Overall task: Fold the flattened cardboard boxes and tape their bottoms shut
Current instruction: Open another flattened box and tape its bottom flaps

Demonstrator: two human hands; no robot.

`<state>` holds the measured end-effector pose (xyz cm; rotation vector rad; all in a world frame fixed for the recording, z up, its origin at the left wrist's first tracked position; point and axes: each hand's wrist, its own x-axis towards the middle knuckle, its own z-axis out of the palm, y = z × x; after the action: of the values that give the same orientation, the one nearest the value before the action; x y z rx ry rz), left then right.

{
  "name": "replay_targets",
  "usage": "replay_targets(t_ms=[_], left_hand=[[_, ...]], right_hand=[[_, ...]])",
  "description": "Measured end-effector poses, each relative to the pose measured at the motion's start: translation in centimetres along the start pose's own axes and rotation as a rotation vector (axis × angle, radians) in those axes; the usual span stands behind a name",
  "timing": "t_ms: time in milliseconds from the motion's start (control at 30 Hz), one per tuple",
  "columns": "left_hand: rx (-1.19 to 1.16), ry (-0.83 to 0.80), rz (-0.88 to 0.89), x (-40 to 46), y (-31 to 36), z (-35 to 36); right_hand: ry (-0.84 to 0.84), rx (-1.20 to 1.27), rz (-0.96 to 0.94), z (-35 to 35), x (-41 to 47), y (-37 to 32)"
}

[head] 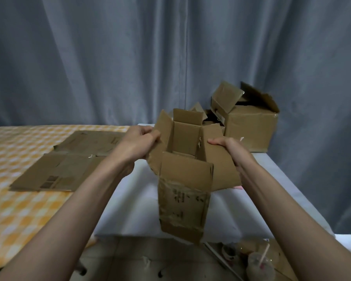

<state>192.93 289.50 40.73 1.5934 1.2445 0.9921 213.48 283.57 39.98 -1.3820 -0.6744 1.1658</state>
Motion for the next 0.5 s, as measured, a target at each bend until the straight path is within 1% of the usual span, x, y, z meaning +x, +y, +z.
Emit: replay_targets(t_ms=[67,167,333,433,500], left_hand=[[-0.037,0.001,-0.034,0.3,-0.4,-0.2],[-0.16,-0.014,-0.119,0.2,-1.2,0.3],[-0.287,-0.077,-0.174,-0.3,-0.8,0.7],[-0.247,-0.082,-0.232,-0.4,-1.0,0.2],[-0.175,-0.072,-0.206,-0.5,-1.4,0.2]], right_hand=[[0.013,0.021,0.014,0.0,0.4,0.2],[0.001,0.02,0.037,-0.3,0.4,0.3],[-0.077,0.073,0.149,-2.1,0.3,-0.2],[-0.105,0.058,0.102,-2.2,0.9,0.3],[-0.102,0.033,0.073,-2.2,1.0,0.7]])
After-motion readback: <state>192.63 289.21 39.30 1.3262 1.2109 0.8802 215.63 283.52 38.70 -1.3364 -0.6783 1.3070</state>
